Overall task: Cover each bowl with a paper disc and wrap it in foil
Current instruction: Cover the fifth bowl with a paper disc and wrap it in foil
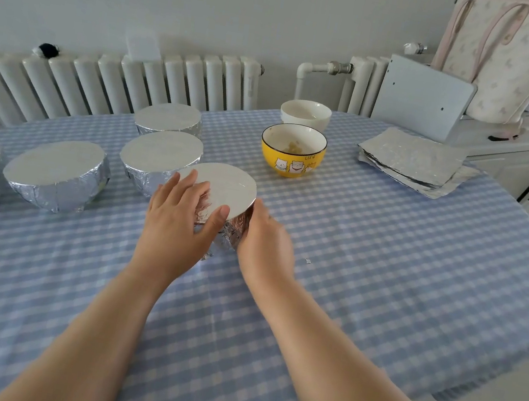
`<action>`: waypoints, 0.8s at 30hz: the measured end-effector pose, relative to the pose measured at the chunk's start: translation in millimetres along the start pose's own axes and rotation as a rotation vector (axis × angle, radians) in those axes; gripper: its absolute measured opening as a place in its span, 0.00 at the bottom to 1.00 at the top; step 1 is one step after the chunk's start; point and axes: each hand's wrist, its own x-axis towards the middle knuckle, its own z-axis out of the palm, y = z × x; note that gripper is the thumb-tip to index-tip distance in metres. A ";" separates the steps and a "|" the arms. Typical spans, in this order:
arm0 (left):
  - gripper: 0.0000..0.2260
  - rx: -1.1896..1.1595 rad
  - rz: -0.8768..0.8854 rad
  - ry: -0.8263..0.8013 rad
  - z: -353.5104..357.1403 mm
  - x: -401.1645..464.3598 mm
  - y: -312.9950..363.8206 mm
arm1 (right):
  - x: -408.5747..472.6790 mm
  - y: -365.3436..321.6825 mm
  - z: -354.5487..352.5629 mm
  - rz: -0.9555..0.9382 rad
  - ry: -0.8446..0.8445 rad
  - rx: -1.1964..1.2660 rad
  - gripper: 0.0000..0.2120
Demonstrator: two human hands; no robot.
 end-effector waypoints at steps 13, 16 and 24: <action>0.21 -0.216 -0.127 0.074 -4.2 1.6 -7.1 | 0.5 6.4 -2.9 0.080 -0.014 0.522 0.18; 0.30 -0.390 -0.234 -0.033 -9.4 4.4 -6.0 | 3.8 9.7 -0.3 0.115 -0.011 0.565 0.19; 0.42 -0.202 -0.285 0.026 -14.2 -5.2 3.4 | 32.9 21.8 -23.9 0.071 -0.153 0.618 0.11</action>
